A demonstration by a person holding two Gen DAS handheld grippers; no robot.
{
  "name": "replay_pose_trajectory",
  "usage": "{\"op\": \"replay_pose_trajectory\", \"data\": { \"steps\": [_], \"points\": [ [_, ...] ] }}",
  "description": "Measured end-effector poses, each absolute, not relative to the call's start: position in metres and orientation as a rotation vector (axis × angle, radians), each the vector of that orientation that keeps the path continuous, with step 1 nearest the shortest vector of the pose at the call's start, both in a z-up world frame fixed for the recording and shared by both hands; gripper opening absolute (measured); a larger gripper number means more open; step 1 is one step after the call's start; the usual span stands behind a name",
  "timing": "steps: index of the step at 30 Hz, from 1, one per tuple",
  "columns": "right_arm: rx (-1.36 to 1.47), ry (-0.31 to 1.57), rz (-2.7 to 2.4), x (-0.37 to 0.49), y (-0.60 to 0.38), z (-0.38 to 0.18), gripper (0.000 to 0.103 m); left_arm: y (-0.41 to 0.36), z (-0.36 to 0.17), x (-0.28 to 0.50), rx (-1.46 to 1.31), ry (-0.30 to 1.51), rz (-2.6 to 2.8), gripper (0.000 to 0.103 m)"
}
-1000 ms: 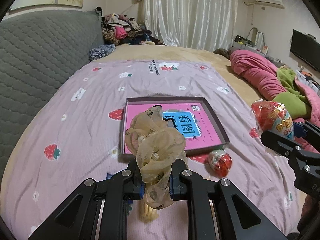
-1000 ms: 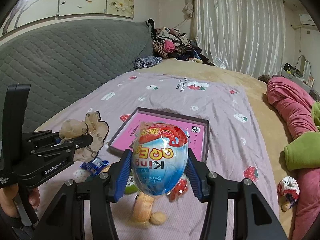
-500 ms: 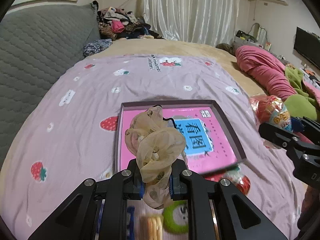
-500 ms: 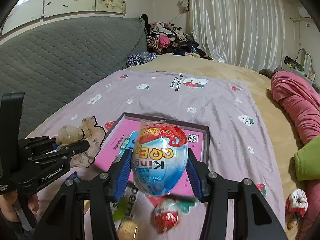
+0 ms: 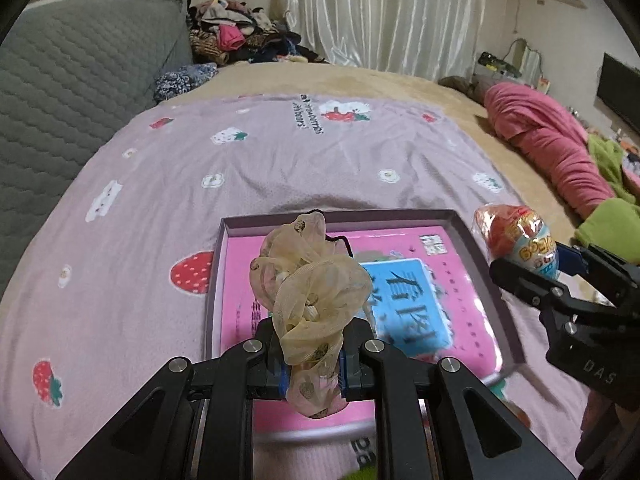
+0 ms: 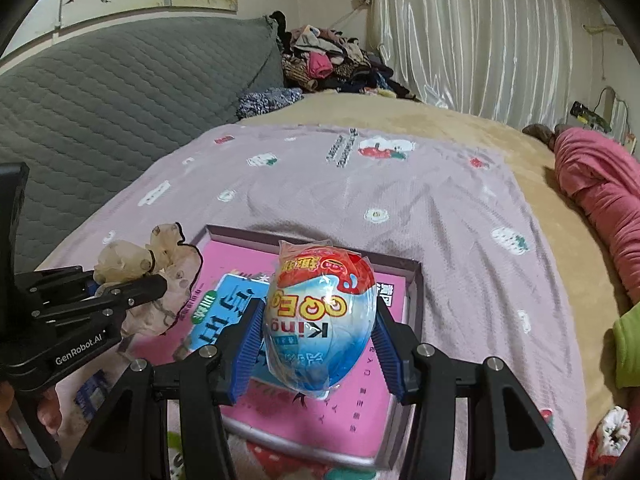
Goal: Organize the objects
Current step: 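Carry the scrunchie and the Kinder egg in both grippers over the pink book tray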
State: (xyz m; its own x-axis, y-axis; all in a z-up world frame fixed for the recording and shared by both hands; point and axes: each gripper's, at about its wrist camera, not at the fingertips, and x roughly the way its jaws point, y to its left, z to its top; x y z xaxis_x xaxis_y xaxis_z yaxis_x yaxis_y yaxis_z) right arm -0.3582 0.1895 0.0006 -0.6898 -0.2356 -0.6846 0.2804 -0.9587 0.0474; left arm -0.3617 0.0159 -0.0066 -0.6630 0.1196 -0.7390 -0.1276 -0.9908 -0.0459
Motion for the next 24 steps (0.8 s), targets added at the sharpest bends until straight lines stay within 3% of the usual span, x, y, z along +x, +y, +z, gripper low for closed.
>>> {"op": "replay_pose_trajectory", "data": {
  "steps": [11,17,24],
  "points": [
    [1.131,0.056,-2.636,-0.416,0.19,-0.046,0.053,0.013,-0.045,-0.421,-1.356,-0.04,2.689,0.017],
    [1.196,0.084,-2.643,-0.438,0.194,-0.08,0.053,0.015,-0.07,-0.441,-1.401,0.035,2.684,0.018],
    [1.224,0.059,-2.63,-0.443,0.2,-0.089,0.053,0.014,-0.084,-0.454,-1.439,0.014,2.672,0.027]
  ]
}}
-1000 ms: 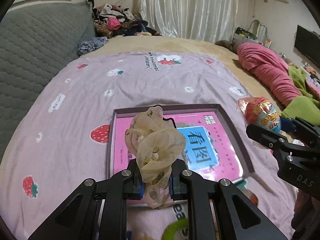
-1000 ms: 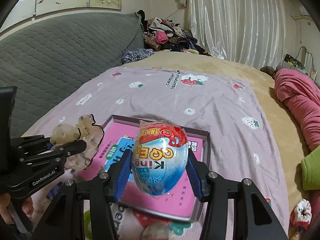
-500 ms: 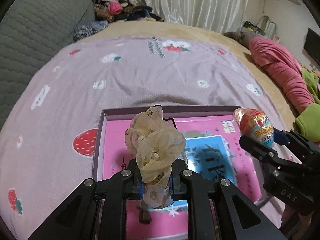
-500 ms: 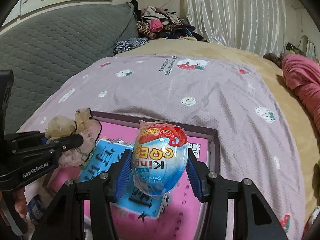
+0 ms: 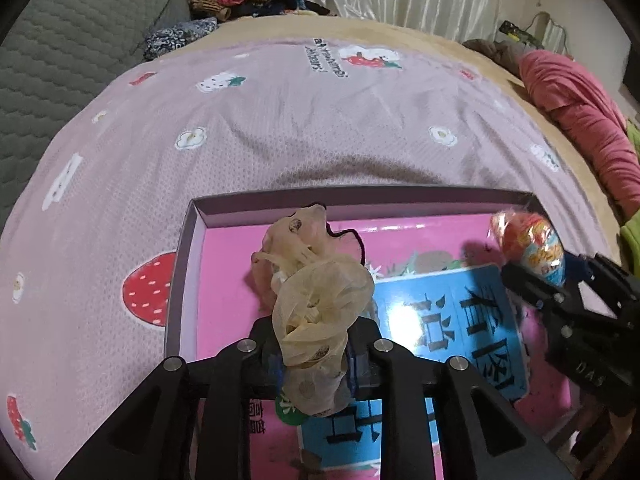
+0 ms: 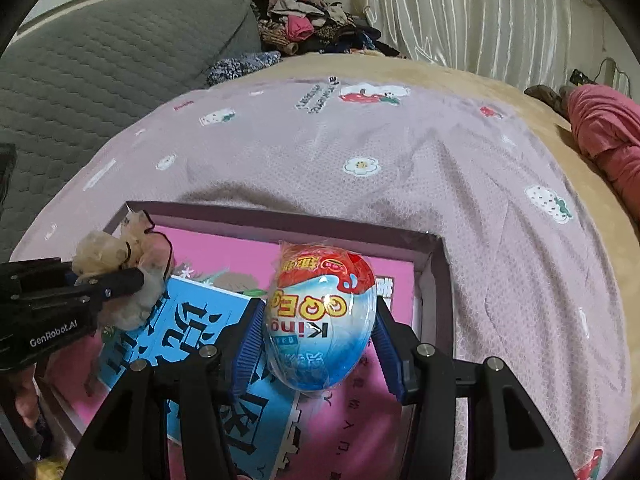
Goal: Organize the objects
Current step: 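Carry the scrunchie and the Kinder egg in both grippers over the pink book tray, then open the left gripper over the tray while the right releases the egg beside it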
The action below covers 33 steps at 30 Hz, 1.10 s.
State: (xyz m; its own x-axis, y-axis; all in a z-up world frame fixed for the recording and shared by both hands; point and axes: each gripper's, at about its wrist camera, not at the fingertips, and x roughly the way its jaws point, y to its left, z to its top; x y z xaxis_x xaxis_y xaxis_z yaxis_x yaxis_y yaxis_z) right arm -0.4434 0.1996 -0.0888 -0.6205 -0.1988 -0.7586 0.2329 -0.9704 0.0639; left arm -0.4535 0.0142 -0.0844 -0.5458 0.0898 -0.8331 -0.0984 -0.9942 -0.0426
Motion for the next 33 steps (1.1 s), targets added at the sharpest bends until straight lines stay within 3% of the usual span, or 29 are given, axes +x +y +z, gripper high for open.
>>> {"op": "replay_pose_trajectory", "data": {
  "steps": [4,9,14,19,23,33],
  "points": [
    [1.214,0.064,-2.631,-0.442,0.2,-0.086,0.053,0.014,-0.086,-0.454,-1.456,0.009,2.672,0.031],
    [1.206,0.07,-2.635,-0.438,0.2,-0.082,0.053,0.012,-0.084,-0.453,-1.453,-0.006,2.664,0.055],
    [1.218,0.081,-2.632,-0.439,0.198,-0.081,0.059,0.013,-0.08,-0.45,-1.448,0.016,2.68,0.068],
    [1.214,0.092,-2.643,-0.438,0.196,-0.079,0.061,0.013,-0.075,-0.447,-1.444,0.022,2.675,0.073],
    [1.168,0.078,-2.659,-0.432,0.197,-0.069,0.072,0.009,-0.066,-0.443,-1.416,0.015,2.714,0.077],
    [1.082,0.081,-2.69,-0.402,0.195,-0.04,0.076,-0.002,-0.039,-0.412,-1.366,0.018,2.774,0.08]
  ]
}}
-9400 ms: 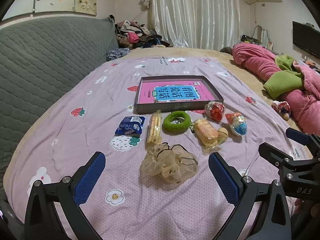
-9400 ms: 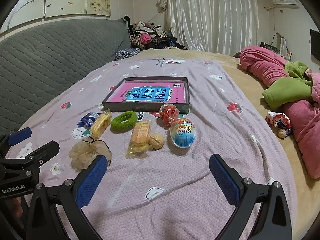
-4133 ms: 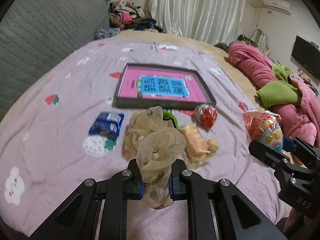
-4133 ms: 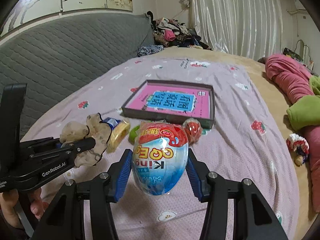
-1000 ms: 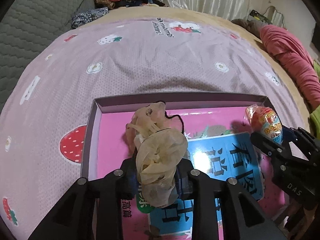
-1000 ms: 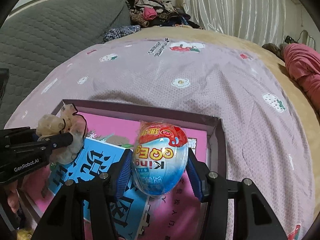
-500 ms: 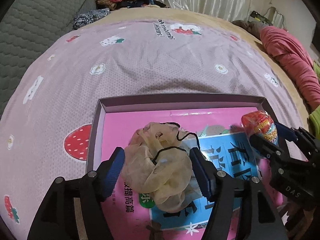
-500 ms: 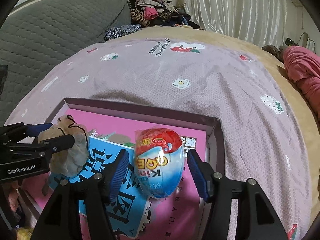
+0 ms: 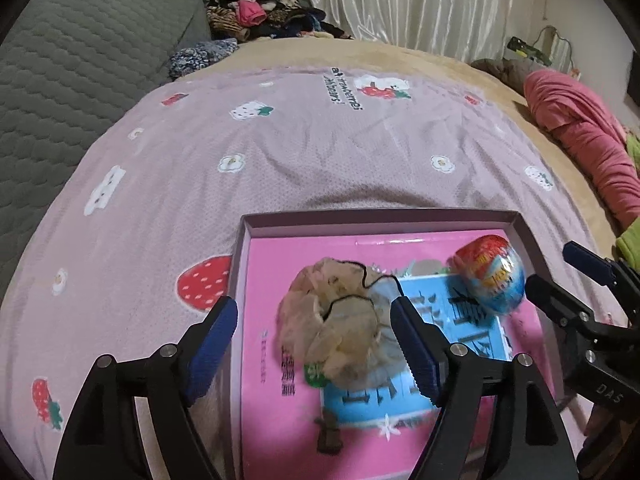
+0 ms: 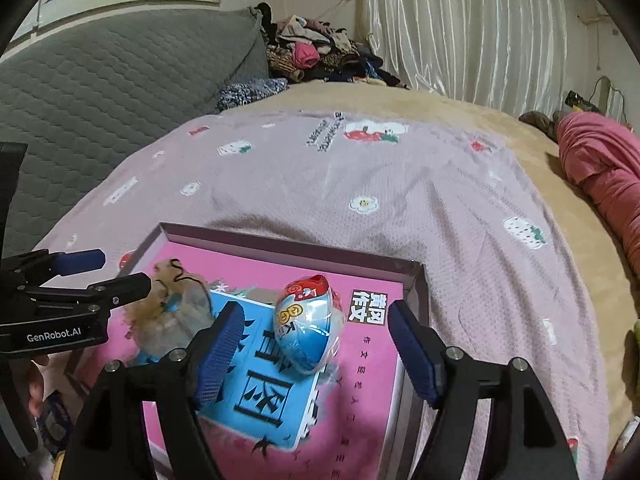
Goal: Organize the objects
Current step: 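Open the left gripper over the tray while the right releases the egg beside it, then withdraw both grippers from the tray toward the remaining snacks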
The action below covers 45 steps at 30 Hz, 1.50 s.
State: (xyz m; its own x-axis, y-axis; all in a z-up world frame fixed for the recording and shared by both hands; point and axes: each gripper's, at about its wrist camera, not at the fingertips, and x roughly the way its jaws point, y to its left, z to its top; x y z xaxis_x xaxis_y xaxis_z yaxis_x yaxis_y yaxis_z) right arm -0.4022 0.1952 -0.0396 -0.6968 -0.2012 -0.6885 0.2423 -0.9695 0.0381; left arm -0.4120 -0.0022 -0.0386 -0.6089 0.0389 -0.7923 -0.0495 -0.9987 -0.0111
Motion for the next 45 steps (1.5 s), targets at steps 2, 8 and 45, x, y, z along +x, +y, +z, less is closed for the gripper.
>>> {"op": "replay_pose_trajectory", "data": {
  "steps": [2,8,45],
  "points": [
    [1.075,0.08,-2.688,-0.391,0.195,-0.034,0.08,-0.003,-0.034,-0.402,-1.358,0.021,2.777,0.081],
    [1.04,0.047,-2.73,-0.35,0.203,-0.01,0.088,-0.007,-0.018,-0.359,-1.314,0.034,2.786,0.083],
    [0.963,0.238,-2.771,-0.151,0.162,0.085,0.09,-0.035,0.065,-0.166,-1.2,0.098,2.835,0.085]
  ]
}}
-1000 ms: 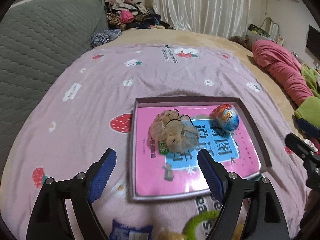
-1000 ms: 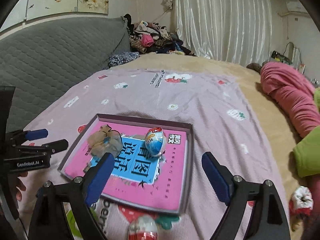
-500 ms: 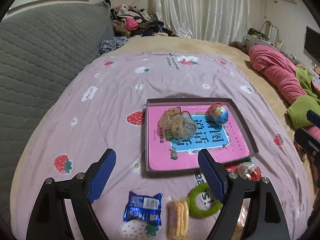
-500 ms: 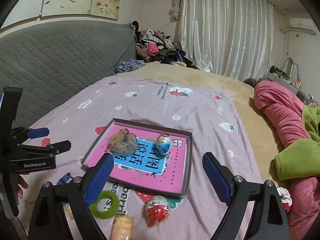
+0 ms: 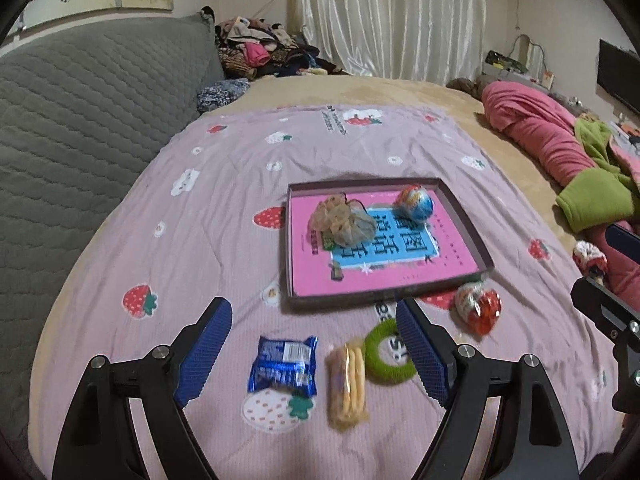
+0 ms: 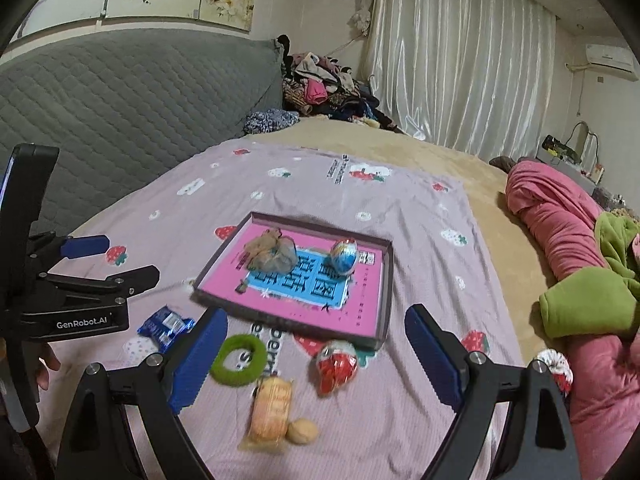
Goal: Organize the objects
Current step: 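Withdraw both grippers from the tray toward the remaining snacks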
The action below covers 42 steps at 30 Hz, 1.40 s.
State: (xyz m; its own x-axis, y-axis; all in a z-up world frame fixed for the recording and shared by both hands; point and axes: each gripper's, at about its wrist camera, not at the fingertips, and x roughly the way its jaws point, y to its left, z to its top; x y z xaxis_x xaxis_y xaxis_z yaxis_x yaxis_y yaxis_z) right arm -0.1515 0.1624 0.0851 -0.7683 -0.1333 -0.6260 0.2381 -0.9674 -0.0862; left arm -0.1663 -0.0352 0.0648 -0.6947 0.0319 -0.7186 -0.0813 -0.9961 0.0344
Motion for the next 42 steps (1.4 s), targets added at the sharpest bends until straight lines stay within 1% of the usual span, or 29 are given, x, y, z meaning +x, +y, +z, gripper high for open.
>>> {"op": "replay_pose_trajectory", "data": {
  "steps": [13,21,26,42],
  "points": [
    [0.991,0.245,-2.755,-0.114,0.155,0.082,0.09,-0.04,0.063,-0.131,-1.222,0.09,2.825,0.085],
    [1.005,0.247,-2.755,-0.103,0.155,0.081,0.09,-0.037,0.059,-0.115,-1.215,0.109,2.821,0.085],
    [1.019,0.256,-2.754,-0.1,0.158,0.076,0.09,-0.033,0.054,-0.11,-1.208,0.152,2.838,0.085],
    [1.093,0.277,-2.72,-0.098,0.158,0.04,0.09,-0.027,0.015,-0.096,-1.211,0.171,2.804,0.085]
  ]
}}
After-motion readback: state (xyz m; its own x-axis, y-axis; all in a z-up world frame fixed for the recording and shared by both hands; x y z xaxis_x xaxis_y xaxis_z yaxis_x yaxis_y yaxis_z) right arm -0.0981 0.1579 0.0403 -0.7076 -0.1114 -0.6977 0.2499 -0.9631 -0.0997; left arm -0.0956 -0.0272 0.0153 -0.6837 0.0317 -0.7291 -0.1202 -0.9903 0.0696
